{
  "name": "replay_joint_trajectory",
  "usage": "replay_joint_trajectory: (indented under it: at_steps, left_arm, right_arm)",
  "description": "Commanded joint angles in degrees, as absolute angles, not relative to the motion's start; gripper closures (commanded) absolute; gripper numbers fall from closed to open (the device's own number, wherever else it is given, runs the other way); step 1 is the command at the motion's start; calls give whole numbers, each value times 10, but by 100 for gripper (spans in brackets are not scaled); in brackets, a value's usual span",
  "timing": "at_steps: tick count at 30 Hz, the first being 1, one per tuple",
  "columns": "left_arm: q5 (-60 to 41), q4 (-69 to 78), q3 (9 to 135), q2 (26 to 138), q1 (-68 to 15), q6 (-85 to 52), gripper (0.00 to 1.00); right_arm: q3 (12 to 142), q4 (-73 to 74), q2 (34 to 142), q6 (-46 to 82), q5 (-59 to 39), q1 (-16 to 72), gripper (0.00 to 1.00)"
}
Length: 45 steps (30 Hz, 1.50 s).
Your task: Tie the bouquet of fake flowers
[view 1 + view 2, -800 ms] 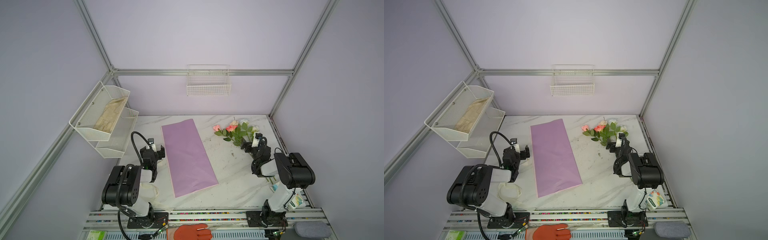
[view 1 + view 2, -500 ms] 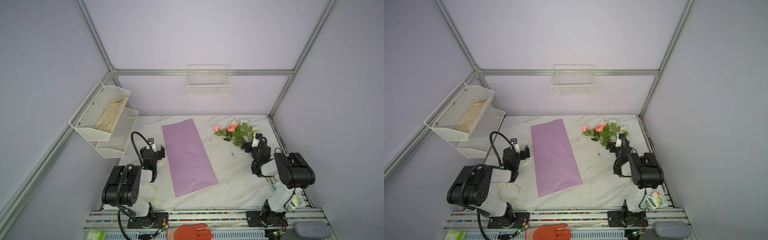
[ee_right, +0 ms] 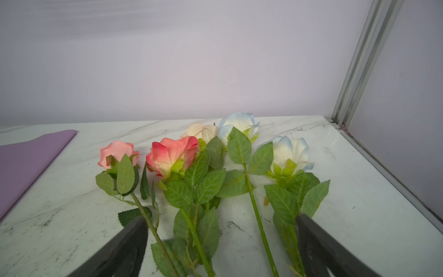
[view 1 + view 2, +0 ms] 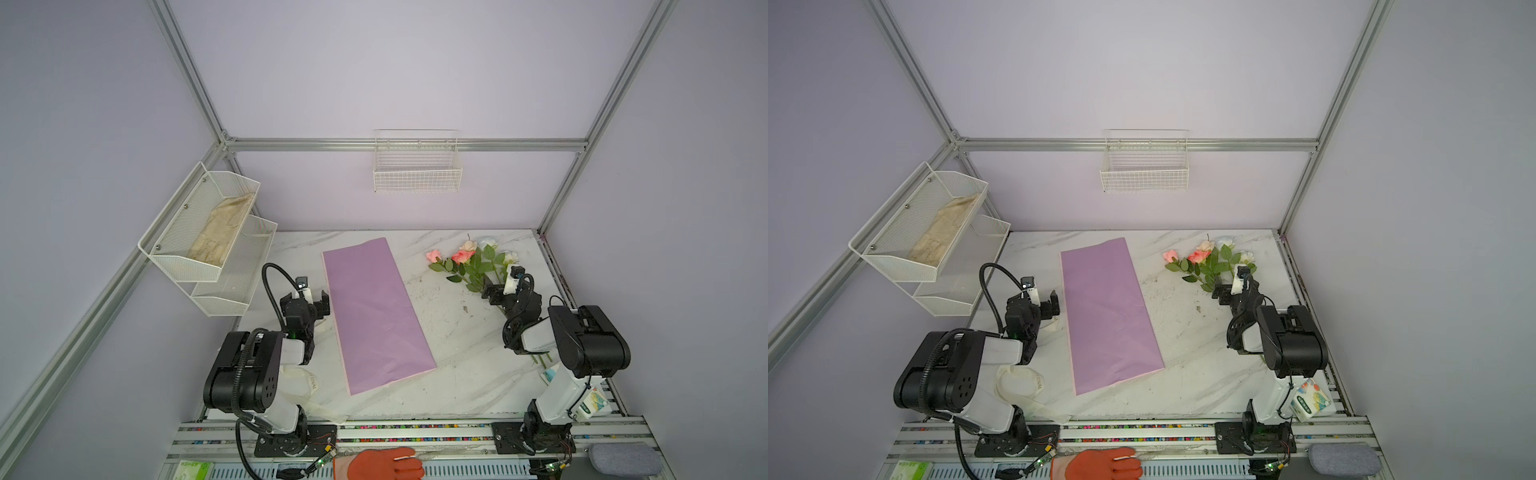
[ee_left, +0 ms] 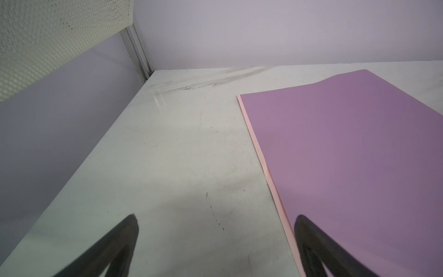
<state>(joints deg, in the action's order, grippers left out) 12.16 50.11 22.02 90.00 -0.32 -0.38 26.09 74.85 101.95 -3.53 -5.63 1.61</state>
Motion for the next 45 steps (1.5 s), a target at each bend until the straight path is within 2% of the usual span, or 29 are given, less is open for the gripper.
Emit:
replay_joint_trajectory:
  at_steps: [1,4,6,8,10,13,15,19,21,23,25,27,29,34,37,45]
  left_arm:
    - [112,550,207,891,0,-6,0]
    - [101,583,176,857,-1,-1,0]
    - [105,553,171,816,0,-5,1]
    - [117,452,191,745,0,-30,3]
    - [95,336,224,690,0,-34,12]
    - [40,169,277,615,-1,-47,14]
    - [-6,140,285,586,-1,-106,17]
    - [-148,155,277,576,-1,-194,27]
    - [-212,149,278,589,-1,-245,35]
    - [-270,129,281,609,-11,-270,40]
    - [-278,55,302,628,-26,-293,52]
    - [-276,1,319,644,-51,-294,52]
    - [-270,-41,329,659,-69,-316,50]
    - [-283,-59,326,688,-74,-368,46]
    - [-275,-63,324,700,-77,-381,45]
    - [-188,-147,335,688,-78,-392,44]
  right_arm:
    - [256,780,1017,-46,-59,17,3]
    - [252,777,1000,-51,-43,25,3]
    - [262,736,971,-46,-35,26,3]
    - [295,631,932,-28,-21,26,3]
    - [344,513,907,15,31,26,3]
    - [430,323,877,45,16,26,3]
    - [467,254,868,122,-48,24,3]
    - [479,258,883,207,-286,27,3]
    - [478,287,905,260,-380,40,12]
    - [492,260,923,263,-412,77,20]
    - [512,198,929,226,-391,119,22]
    - [528,153,933,201,-365,161,23]
    - [532,129,935,196,-341,192,28]
    - [538,82,944,177,-290,240,30]
    - [546,64,965,174,-308,249,36]
    - [552,54,1005,183,-297,277,38]
